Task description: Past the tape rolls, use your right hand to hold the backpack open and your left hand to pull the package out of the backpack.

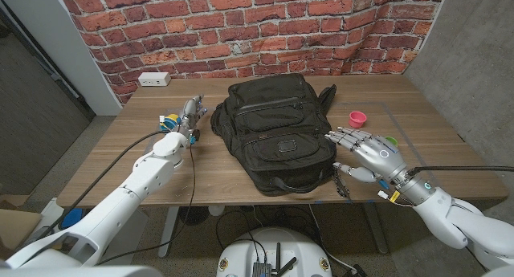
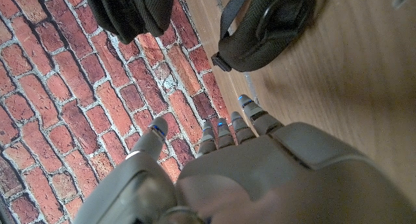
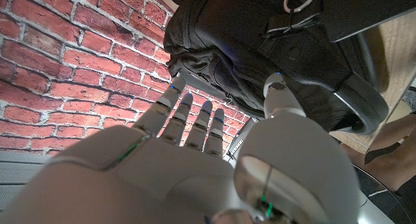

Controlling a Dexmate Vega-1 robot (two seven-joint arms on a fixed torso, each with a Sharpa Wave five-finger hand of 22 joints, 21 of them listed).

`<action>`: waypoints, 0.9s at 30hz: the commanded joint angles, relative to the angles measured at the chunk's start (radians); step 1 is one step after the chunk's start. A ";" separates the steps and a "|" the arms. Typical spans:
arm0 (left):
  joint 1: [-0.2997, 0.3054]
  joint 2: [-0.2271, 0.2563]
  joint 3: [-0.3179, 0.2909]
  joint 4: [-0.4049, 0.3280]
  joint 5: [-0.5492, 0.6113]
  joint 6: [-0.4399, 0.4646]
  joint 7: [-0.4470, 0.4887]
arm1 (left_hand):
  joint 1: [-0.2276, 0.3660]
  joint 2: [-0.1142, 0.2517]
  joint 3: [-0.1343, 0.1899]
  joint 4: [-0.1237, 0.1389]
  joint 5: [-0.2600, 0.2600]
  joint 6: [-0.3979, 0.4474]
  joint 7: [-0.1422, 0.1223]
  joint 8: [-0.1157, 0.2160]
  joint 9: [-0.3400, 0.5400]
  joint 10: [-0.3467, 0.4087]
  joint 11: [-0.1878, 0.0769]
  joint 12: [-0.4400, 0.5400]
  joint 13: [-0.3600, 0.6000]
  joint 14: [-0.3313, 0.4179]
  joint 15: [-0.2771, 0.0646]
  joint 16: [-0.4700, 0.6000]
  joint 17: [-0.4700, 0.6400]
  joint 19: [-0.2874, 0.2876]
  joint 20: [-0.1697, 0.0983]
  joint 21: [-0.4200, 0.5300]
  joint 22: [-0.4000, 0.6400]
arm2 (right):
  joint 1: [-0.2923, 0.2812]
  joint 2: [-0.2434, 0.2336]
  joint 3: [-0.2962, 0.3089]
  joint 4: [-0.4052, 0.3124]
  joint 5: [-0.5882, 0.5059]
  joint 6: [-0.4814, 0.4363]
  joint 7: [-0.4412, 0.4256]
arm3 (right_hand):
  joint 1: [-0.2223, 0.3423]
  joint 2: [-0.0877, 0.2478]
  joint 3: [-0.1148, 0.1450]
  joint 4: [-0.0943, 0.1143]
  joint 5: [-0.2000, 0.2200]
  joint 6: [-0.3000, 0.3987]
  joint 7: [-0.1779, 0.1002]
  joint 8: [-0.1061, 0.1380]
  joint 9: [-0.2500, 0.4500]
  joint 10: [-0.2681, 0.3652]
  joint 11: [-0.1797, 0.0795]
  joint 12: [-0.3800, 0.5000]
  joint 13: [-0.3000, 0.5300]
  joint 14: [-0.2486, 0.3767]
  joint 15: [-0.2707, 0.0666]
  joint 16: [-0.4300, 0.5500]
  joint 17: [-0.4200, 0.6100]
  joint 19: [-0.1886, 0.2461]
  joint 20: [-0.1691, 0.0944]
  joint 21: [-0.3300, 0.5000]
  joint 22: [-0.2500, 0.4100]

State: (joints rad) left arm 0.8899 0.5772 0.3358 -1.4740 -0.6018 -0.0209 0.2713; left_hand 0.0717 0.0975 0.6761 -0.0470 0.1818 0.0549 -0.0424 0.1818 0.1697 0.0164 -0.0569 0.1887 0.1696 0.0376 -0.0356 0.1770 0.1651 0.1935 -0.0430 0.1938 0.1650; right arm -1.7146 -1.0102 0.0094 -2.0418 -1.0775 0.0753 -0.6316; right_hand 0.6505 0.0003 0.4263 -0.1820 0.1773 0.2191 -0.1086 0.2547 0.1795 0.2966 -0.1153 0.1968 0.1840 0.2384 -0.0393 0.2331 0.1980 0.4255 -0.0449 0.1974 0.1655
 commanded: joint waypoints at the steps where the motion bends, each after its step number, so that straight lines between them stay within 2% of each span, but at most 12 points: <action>1: 0.007 0.002 -0.002 -0.002 -0.004 -0.006 -0.002 | -0.012 0.051 0.006 0.000 -0.002 0.010 0.003 0.002 0.006 0.009 -0.001 0.002 0.003 0.007 -0.023 0.000 0.003 0.009 -0.047 0.000 0.005 | 0.046 -0.048 -0.088 0.009 0.004 -0.060 -0.049 | 0.020 0.002 0.005 0.005 0.000 0.021 0.006 0.007 0.003 0.018 0.001 0.007 0.002 0.012 -0.074 0.007 0.004 0.013 -0.031 0.003 0.003; 13: 0.006 -0.005 0.001 0.020 -0.009 -0.024 -0.018 | -0.013 0.051 0.008 -0.001 -0.003 0.010 0.003 0.002 0.006 0.009 0.000 0.001 0.003 0.007 -0.023 -0.001 0.003 0.010 -0.048 0.000 0.005 | 0.089 -0.082 -0.156 0.001 0.017 -0.120 -0.090 | 0.029 0.011 -0.007 0.017 -0.003 0.099 0.000 0.024 0.003 0.082 -0.003 0.014 0.003 0.068 -0.091 0.029 0.011 0.050 -0.048 0.008 0.003; 27: 0.012 -0.015 -0.001 0.040 -0.015 -0.038 -0.017 | -0.014 0.052 0.011 -0.001 -0.003 0.012 0.004 0.002 0.006 0.009 -0.002 0.000 0.003 0.008 -0.023 -0.001 0.003 0.010 -0.048 -0.001 0.005 | 0.159 -0.120 -0.220 0.005 0.043 -0.138 -0.112 | 0.024 0.035 -0.015 0.029 -0.002 0.132 -0.015 0.025 0.004 0.132 -0.007 0.019 0.003 0.105 -0.103 0.047 0.020 0.079 -0.061 0.011 0.003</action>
State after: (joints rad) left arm 0.9028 0.5709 0.3337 -1.4540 -0.6141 -0.0449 0.2601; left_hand 0.0676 0.0934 0.6761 -0.0470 0.1818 0.0586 -0.0387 0.1818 0.1697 0.0163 -0.0569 0.1887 0.1697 0.0375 -0.0356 0.1770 0.1651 0.1973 -0.0391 0.1938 0.1649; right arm -1.6077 -1.0992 -0.1568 -2.0393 -1.0534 -0.0429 -0.7226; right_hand 0.6699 0.0228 0.4107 -0.1615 0.1776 0.3413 -0.1198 0.2780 0.1793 0.4137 -0.1206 0.2087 0.1838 0.3300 -0.0419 0.2713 0.2127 0.4933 -0.0484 0.2035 0.1653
